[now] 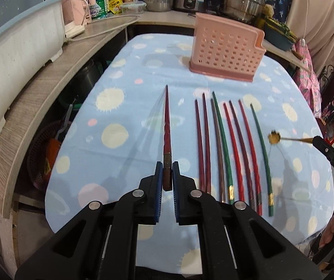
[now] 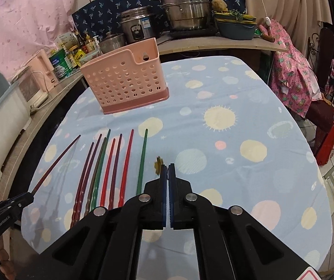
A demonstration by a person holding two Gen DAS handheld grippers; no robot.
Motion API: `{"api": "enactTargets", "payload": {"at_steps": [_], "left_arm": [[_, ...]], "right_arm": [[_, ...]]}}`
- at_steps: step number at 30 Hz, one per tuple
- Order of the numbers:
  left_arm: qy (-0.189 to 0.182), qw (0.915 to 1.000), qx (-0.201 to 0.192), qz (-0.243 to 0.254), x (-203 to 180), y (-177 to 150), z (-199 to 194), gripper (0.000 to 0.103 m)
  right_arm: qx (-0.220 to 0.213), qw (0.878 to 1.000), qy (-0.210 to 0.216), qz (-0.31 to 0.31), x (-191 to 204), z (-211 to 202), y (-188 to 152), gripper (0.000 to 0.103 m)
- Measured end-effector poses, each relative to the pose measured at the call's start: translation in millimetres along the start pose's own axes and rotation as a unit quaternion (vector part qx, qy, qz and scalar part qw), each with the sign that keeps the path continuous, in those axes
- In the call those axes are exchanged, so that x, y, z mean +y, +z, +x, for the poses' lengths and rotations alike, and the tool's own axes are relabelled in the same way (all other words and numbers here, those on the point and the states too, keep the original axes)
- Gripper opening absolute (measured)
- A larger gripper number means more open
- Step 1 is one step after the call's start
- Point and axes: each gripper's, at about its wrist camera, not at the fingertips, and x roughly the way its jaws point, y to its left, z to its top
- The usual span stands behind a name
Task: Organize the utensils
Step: 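Carry chopstick and spoon over the pink basket and open both tools to drop them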
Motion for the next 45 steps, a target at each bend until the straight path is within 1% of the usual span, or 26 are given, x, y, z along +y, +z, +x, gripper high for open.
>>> {"api": "enactTargets", "payload": {"at_steps": [4,7,10,15,19,22,26,31,35,37,41,45], "left_arm": [[-0.006,0.9997,-0.02,-0.01,2.1,26.2,-9.1,0.008],[-0.004,0.999,-0.042,-0.014,3.5,49.8,-17.1,0.008],[-0.001,0.9975,-0.069,-0.016,4.3,78.6,-26.1,0.007],[-0.002,0.9943,-0.105,-0.02,4.5,125.9,-38.4,0.007],[-0.007,0.9908,-0.133,-0.026,2.3,163.1,-50.2,0.007],[-0.009,0.9873,-0.156,-0.03,-1.8,190.3,-62.0,0.007],[-0.021,0.9805,-0.192,-0.04,-8.7,227.3,-82.6,0.007],[-0.036,0.971,-0.232,-0.045,-20.4,268.4,-104.8,0.007],[-0.045,0.9678,-0.244,-0.044,-32.1,293.6,-105.1,0.007],[-0.043,0.9669,-0.248,-0.041,-38.4,302.8,-101.5,0.007],[-0.043,0.9678,-0.246,-0.033,-51.1,316.4,-86.4,0.007],[-0.04,0.9709,-0.235,-0.027,-59.2,319.3,-62.0,0.007]], "right_arm": [[-0.011,1.0,0.003,-0.001,-0.3,-1.6,15.1,0.002],[-0.024,1.0,0.004,-0.005,0.7,-4.3,29.1,0.002],[-0.036,0.999,0.013,0.002,-0.3,-6.5,46.3,0.002],[-0.058,0.998,0.028,0.014,-2.2,-6.7,81.7,0.002],[-0.076,0.996,0.04,0.024,-3.0,-2.6,117.0,0.002],[-0.092,0.994,0.047,0.03,-0.9,0.2,146.0,0.002],[-0.115,0.992,0.045,0.029,4.4,5.0,183.5,0.002],[-0.123,0.991,0.048,0.031,10.2,18.4,220.6,0.002],[-0.113,0.992,0.053,0.036,12.6,36.8,234.7,0.002],[-0.106,0.992,0.054,0.037,14.0,46.8,238.3,0.002],[-0.091,0.994,0.05,0.034,16.6,67.0,239.4,0.002],[-0.076,0.996,0.043,0.03,15.9,86.6,237.1,0.002]]}}
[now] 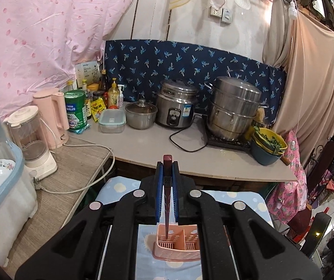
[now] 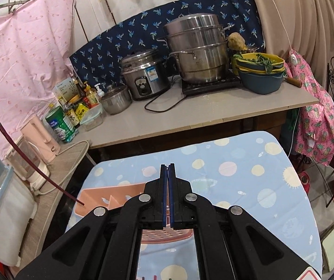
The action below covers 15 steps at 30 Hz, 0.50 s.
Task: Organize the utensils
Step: 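Carry chopstick and spoon over the pink basket and open both tools to drop them, then move both open tools back down to the chopsticks on the table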
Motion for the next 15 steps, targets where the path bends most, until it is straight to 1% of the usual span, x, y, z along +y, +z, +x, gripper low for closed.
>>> {"api": "enactTargets", "payload": {"at_steps": [6,9,12,14,15], "left_arm": [[0.013,0.9995,0.028,-0.002,6.0,-23.6,28.8,0.007],[0.017,0.9992,0.035,-0.006,12.0,-31.6,35.3,0.008],[0.021,0.9991,0.035,-0.007,16.3,-36.6,33.3,0.009],[0.023,0.999,0.038,-0.01,19.7,-39.5,28.4,0.022],[0.023,0.999,0.037,-0.009,20.8,-41.3,24.8,0.024]], "right_arm": [[0.014,1.0,-0.005,0.001,-5.9,14.7,-6.7,0.003],[0.008,1.0,-0.005,0.005,-7.8,11.2,-7.6,0.005],[0.004,1.0,-0.004,0.007,-8.0,4.3,-8.2,0.007],[0.001,1.0,-0.003,0.009,-8.0,-3.2,-8.9,0.011],[-0.002,1.0,-0.001,0.009,-7.9,-8.1,-9.6,0.013]]}}
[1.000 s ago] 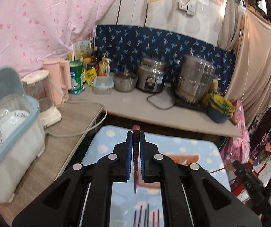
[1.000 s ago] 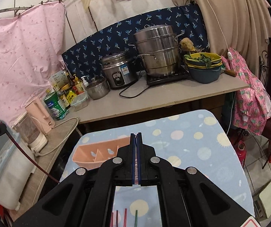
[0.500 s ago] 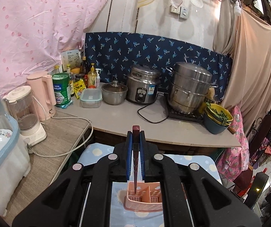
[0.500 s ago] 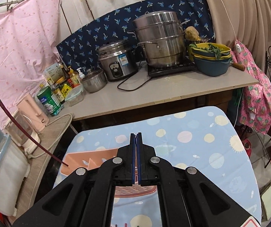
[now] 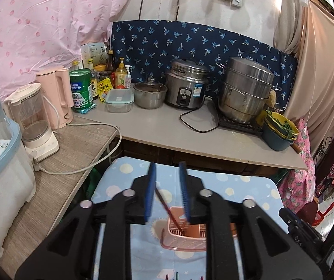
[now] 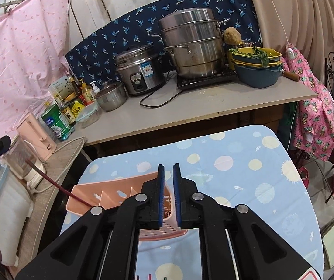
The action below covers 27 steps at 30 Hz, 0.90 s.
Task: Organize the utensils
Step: 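Move both open tools back down to the chopsticks on the table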
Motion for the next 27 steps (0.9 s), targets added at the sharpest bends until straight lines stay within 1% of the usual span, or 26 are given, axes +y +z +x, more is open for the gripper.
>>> {"api": "enactTargets", "payload": {"at_steps": [2,4,7,13,15,16,17,19,24,27], "left_arm": [[0.007,1.0,-0.002,0.004,2.2,-5.4,-7.8,0.033],[0.01,0.9999,0.0,0.007,4.5,-12.4,-14.9,0.036],[0.011,0.9998,0.007,0.012,9.3,-27.8,-26.3,0.037],[0.021,0.999,0.029,0.027,17.2,-69.8,-42.5,0.038],[0.025,0.9986,0.035,0.032,18.5,-82.4,-46.7,0.038],[0.026,0.9984,0.037,0.034,18.7,-88.6,-48.8,0.04],[0.026,0.9982,0.04,0.036,19.4,-95.8,-51.6,0.044],[0.028,0.998,0.043,0.038,21.9,-107.9,-56.5,0.049],[0.022,0.9972,0.063,0.034,28.1,-139.7,-64.2,0.049],[0.027,0.9962,0.072,0.04,29.7,-159.2,-67.4,0.049]], "right_arm": [[-0.004,1.0,0.001,-0.002,1.9,-10.2,-2.6,0.017],[-0.005,1.0,0.005,-0.003,3.2,-22.3,-8.8,0.021],[-0.007,1.0,0.005,-0.009,4.9,-40.7,-21.7,0.027],[0.0,1.0,-0.002,-0.029,11.1,-68.7,-53.6,0.028],[0.001,1.0,-0.003,-0.031,11.5,-76.9,-65.3,0.031],[0.003,0.999,-0.003,-0.032,11.5,-79.6,-70.3,0.034],[0.007,0.999,-0.004,-0.033,11.4,-82.4,-76.4,0.035],[0.012,0.999,-0.005,-0.036,11.3,-87.7,-88.2,0.035],[0.026,0.999,-0.007,-0.032,5.1,-98.3,-116.8,0.035],[0.037,0.999,-0.013,-0.037,1.6,-103.2,-135.7,0.035]]}}
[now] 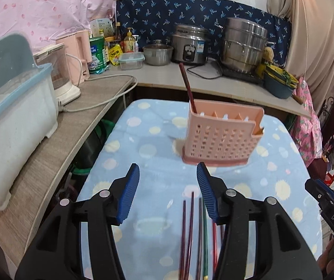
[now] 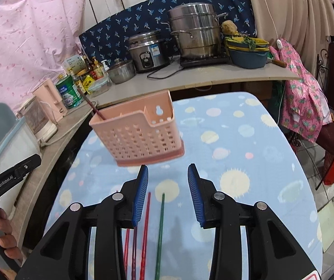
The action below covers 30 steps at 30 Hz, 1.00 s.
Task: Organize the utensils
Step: 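Move both open tools back down to the chopsticks on the table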
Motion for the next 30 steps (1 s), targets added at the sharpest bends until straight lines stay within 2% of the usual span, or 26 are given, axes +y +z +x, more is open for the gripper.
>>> {"api": "enactTargets", "payload": {"at_steps": [19,30], "left_arm": [[-0.005,0.9959,0.09,0.011,11.8,-114.9,6.8,0.049],[-0.002,0.9931,0.117,0.013,20.3,-145.5,8.2,0.049]], "right_arm": [[0.072,0.997,-0.01,-0.027,3.5,-11.5,-110.7,0.035],[0.106,0.994,0.0,-0.038,16.4,-2.9,-153.4,0.035]]}}
